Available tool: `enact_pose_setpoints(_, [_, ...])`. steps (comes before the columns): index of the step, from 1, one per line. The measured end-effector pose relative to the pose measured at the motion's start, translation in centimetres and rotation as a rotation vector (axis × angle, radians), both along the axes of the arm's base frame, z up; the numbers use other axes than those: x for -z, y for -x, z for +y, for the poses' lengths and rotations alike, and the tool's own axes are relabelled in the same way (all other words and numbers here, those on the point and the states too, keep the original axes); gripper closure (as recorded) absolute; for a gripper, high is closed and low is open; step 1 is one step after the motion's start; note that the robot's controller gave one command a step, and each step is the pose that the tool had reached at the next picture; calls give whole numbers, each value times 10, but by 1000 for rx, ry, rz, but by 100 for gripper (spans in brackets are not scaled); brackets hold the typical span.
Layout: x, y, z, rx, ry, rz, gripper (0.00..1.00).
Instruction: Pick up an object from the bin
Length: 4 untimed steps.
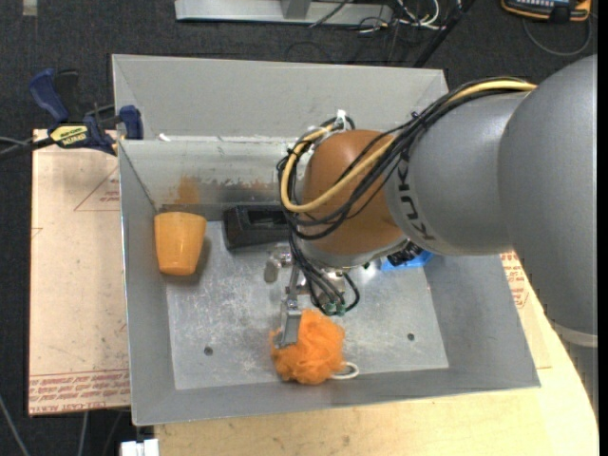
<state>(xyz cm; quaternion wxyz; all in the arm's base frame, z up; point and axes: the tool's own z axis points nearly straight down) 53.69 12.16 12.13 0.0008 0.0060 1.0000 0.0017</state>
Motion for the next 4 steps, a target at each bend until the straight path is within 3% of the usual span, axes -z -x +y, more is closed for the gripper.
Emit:
enact_pose_setpoints(1, [43,-5,-34,-93,0,-4,0])
enact_pose_setpoints(2, [52,12,-65,-204,-1,0,0])
enact_pose_setpoints(4, [50,30,-123,-194,-1,-1,0])
